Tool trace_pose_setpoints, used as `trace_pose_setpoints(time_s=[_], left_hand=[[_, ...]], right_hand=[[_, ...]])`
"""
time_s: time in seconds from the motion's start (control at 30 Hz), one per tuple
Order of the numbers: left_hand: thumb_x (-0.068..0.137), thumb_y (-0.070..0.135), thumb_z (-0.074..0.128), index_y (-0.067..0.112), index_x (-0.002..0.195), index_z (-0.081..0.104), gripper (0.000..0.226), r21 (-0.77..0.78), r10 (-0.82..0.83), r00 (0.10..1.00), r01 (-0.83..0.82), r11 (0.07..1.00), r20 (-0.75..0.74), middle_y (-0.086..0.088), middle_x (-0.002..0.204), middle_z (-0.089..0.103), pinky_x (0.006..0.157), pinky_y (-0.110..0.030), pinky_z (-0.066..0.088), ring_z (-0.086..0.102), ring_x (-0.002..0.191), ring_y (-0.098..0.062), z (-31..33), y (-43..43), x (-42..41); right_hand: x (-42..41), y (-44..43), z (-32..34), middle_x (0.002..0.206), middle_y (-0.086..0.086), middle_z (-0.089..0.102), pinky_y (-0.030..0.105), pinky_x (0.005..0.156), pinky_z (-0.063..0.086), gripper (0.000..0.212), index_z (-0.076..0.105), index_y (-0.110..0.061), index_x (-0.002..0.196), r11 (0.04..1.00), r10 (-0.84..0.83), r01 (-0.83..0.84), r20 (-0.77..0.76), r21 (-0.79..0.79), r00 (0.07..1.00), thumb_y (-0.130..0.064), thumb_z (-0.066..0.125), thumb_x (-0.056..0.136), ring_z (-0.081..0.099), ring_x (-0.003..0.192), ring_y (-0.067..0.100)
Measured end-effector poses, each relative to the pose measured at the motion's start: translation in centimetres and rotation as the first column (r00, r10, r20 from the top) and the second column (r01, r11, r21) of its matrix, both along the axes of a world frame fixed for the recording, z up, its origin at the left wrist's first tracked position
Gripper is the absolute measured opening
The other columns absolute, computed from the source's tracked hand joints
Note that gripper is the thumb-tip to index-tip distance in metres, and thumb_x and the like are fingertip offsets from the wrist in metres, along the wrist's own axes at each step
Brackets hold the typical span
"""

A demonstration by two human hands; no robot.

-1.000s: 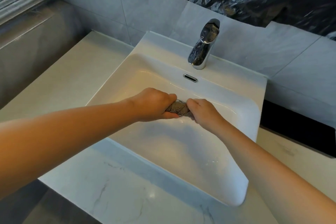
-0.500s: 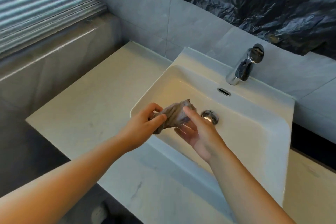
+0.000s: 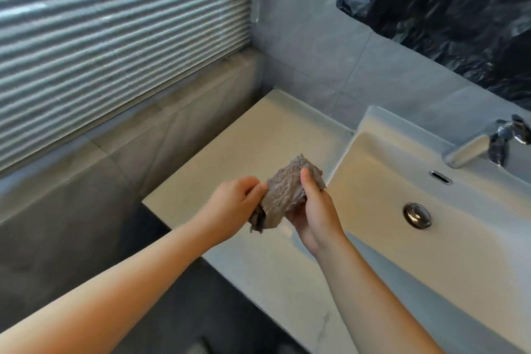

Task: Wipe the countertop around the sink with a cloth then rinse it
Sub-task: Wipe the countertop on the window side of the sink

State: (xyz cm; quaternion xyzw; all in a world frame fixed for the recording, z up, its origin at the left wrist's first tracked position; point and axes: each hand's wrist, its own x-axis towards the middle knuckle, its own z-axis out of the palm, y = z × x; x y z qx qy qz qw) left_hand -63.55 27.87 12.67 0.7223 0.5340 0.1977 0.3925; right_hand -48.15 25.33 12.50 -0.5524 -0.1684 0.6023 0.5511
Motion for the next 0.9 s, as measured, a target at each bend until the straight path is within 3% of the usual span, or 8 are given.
trace_pose_setpoints(time_s=[0.07, 0.13, 0.2, 0.33, 0.47, 0.57, 0.67, 0.9], left_hand=[[0.095, 0.046, 0.040, 0.020, 0.094, 0.062, 0.034, 0.012, -0.004, 0.999, 0.004, 1.000, -0.043, 0.004, 0.084, 0.065, 0.073, -0.035, 0.053, 0.062, 0.077, -0.014, -0.5, 1.0, -2.3], [0.095, 0.045, 0.043, 0.021, 0.096, 0.062, 0.030, 0.052, 0.024, 0.996, -0.019, 0.998, -0.089, 0.007, 0.086, 0.062, 0.071, -0.030, 0.051, 0.059, 0.078, -0.009, -0.9, 2.1, -4.3], [0.095, 0.040, 0.046, 0.022, 0.097, 0.062, 0.024, 0.088, 0.051, 0.992, -0.041, 0.995, -0.117, 0.009, 0.087, 0.060, 0.068, -0.025, 0.048, 0.056, 0.078, -0.005, -1.5, 3.3, -6.0], [0.094, 0.033, 0.050, 0.021, 0.099, 0.063, 0.018, 0.075, 0.055, 0.983, -0.042, 0.996, -0.173, 0.008, 0.092, 0.060, 0.074, -0.026, 0.050, 0.056, 0.082, -0.007, -3.1, 6.5, -7.8], [0.093, 0.030, 0.051, 0.020, 0.098, 0.063, 0.016, 0.063, 0.050, 0.964, -0.035, 0.997, -0.261, 0.008, 0.092, 0.058, 0.074, -0.026, 0.049, 0.056, 0.082, -0.008, -5.1, 11.0, -8.1], [0.092, 0.029, 0.050, 0.019, 0.096, 0.062, 0.016, 0.059, 0.088, 0.943, -0.073, 0.996, -0.321, 0.005, 0.095, 0.058, 0.077, -0.031, 0.050, 0.056, 0.085, -0.014, -6.6, 15.4, -7.4], [0.092, 0.030, 0.049, 0.020, 0.095, 0.060, 0.016, 0.068, 0.113, 0.925, -0.095, 0.993, -0.364, 0.003, 0.097, 0.058, 0.072, -0.028, 0.045, 0.055, 0.084, -0.015, -8.8, 20.0, -6.1], [0.094, 0.032, 0.049, 0.015, 0.116, 0.055, 0.029, 0.087, 0.138, 0.909, -0.112, 0.990, -0.394, -0.003, 0.112, 0.053, 0.076, -0.031, 0.043, 0.054, 0.095, -0.022, -13.9, 28.4, -2.3]], right_hand=[[-0.6, 1.2, -0.9, 0.106, 0.008, 0.070, 0.040, 0.088, 0.054, 0.037, 0.061, -0.012, 0.112, 0.998, -0.050, 0.057, 0.223, -0.021, 0.973, -0.042, 0.056, 0.092, 0.067, 0.098, 0.022], [-0.1, 2.6, -1.2, 0.092, 0.000, 0.067, 0.030, 0.077, 0.052, 0.038, 0.059, -0.012, 0.102, 0.999, -0.012, 0.038, 0.579, -0.032, 0.815, -0.044, 0.066, 0.084, 0.065, 0.087, 0.016], [0.6, 3.9, -1.1, 0.082, -0.008, 0.061, 0.022, 0.063, 0.044, 0.036, 0.057, -0.013, 0.095, 0.999, 0.044, -0.013, 0.762, -0.047, 0.646, -0.041, 0.073, 0.078, 0.060, 0.076, 0.009], [2.0, 8.0, -2.0, 0.074, 0.003, 0.067, 0.027, 0.058, 0.042, 0.023, 0.065, -0.012, 0.079, 0.996, 0.057, -0.085, 0.834, -0.012, 0.550, -0.035, 0.071, 0.081, 0.059, 0.068, 0.016], [2.7, 13.8, -3.6, 0.088, 0.005, 0.067, 0.027, 0.066, 0.046, 0.024, 0.064, -0.012, 0.092, 0.999, -0.032, 0.000, 0.805, 0.039, 0.592, -0.035, 0.056, 0.092, 0.062, 0.083, 0.020], [3.8, 19.1, -4.9, 0.088, 0.000, 0.062, 0.025, 0.059, 0.038, 0.022, 0.059, -0.015, 0.092, 0.998, -0.063, 0.006, 0.876, 0.069, 0.477, -0.035, 0.051, 0.095, 0.056, 0.082, 0.017], [5.6, 24.3, -6.9, 0.084, 0.002, 0.064, 0.029, 0.062, 0.041, 0.026, 0.059, -0.013, 0.090, 0.994, -0.039, -0.081, 0.932, 0.073, 0.360, -0.037, 0.051, 0.095, 0.058, 0.078, 0.019], [8.9, 34.4, -11.1, 0.074, 0.002, 0.060, 0.032, 0.055, 0.039, 0.029, 0.055, -0.012, 0.085, 0.972, -0.001, -0.234, 0.988, 0.038, 0.154, -0.039, 0.052, 0.094, 0.055, 0.068, 0.022]])
